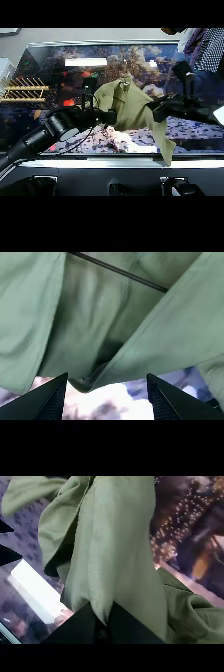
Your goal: Fold the clothes and pants, and hang the long-sleeved shirts on hangers.
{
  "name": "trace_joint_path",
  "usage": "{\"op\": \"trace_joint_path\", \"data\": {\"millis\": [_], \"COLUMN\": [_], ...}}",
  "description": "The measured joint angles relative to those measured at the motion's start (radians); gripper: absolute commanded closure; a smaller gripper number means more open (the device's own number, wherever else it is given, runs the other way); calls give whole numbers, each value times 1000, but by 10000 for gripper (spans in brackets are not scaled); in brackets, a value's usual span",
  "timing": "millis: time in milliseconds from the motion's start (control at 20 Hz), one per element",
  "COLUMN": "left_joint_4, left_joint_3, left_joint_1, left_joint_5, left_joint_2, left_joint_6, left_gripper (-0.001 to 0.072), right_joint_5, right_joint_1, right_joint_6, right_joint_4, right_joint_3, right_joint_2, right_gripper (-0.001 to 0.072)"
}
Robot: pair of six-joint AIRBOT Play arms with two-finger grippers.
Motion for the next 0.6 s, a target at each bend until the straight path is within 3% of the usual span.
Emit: {"op": "trace_joint_path", "data": {"millis": [250,600], "left_joint_4": [23,31], "left_joint_3": [31,37], "left_joint_1": [7,9], "left_joint_5": [8,-34], "left_joint_2": [83,210], "left_joint_6": [3,2], "left_gripper": [130,131], "right_joint_5": [-56,-195], "right_joint_1": [0,0], "right_joint_6": [246,585], "right_joint_4": [-110,-532], "right_joint_3": [40,261], "right_joint_2": [103,132], "right_gripper": [688,688]}}
